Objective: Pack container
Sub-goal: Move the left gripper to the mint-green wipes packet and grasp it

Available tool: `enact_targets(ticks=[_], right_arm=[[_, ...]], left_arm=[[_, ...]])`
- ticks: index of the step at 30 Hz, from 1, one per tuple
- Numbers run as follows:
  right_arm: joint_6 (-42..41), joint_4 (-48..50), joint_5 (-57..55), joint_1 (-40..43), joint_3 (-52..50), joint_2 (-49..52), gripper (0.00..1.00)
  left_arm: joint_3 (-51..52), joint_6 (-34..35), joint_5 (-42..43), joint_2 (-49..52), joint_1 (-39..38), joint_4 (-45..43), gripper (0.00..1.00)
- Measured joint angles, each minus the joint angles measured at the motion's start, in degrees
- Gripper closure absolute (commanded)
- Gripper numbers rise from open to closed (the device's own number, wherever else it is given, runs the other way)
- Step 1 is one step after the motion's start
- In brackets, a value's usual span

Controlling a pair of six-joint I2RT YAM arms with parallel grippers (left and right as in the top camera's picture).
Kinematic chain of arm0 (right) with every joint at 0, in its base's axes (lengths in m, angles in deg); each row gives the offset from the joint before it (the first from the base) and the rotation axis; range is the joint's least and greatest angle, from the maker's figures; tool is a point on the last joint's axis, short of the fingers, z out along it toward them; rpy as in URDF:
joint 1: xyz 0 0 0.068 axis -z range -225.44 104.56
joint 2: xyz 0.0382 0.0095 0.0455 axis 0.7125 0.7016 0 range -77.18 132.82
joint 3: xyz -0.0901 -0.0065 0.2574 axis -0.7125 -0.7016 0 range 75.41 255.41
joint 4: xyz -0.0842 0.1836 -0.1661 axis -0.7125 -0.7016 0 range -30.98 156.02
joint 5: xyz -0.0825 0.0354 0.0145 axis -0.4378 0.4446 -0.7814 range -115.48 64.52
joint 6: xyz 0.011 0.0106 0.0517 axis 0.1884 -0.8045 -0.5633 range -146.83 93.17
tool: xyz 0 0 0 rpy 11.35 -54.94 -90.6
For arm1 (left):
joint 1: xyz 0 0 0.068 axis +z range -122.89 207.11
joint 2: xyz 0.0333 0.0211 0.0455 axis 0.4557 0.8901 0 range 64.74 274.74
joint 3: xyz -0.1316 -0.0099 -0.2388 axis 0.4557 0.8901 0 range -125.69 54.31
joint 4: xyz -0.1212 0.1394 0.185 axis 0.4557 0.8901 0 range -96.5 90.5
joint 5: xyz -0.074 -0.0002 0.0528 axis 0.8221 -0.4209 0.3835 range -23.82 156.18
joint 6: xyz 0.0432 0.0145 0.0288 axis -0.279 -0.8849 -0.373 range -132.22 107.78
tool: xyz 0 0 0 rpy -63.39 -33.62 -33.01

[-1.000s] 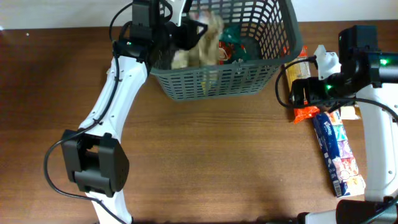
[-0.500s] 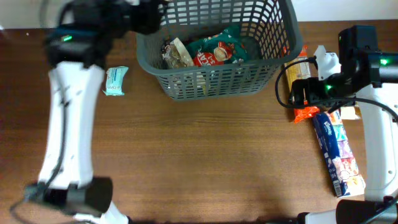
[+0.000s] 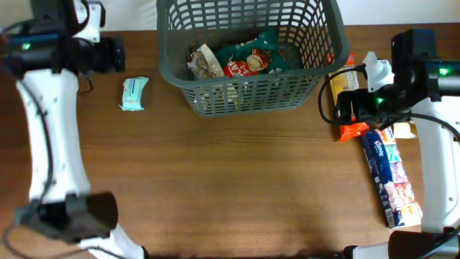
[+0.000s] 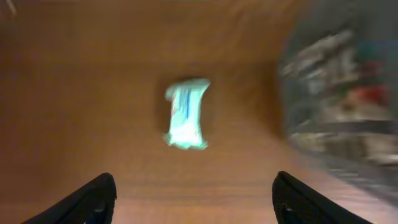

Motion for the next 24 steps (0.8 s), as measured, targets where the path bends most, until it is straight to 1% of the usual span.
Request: enact_targets(ticks=[6,10,18,24], right_arm=[[0.02,-0.26,0.00,0.00,0.00,0.00,0.01],[0.04,-0.26,0.00,0.00,0.00,0.00,0.01],[0.04,-0.66,0.00,0.00,0.00,0.00,0.01],[0.04,-0.76,0.00,0.00,0.00,0.02,0.01]], left_arm=[[1.22,-2.38,-1.03,12.72,1.66,-0.33,0.25],[1.22,-4.57,-1.03,18.08,1.38,-0.35,0.25],[1.22,-5.79,-1.05,25.20,0.70,-0.48,0.25],[1.31,-6.67,-1.29,28.02,0.70,-3.61,0.26]])
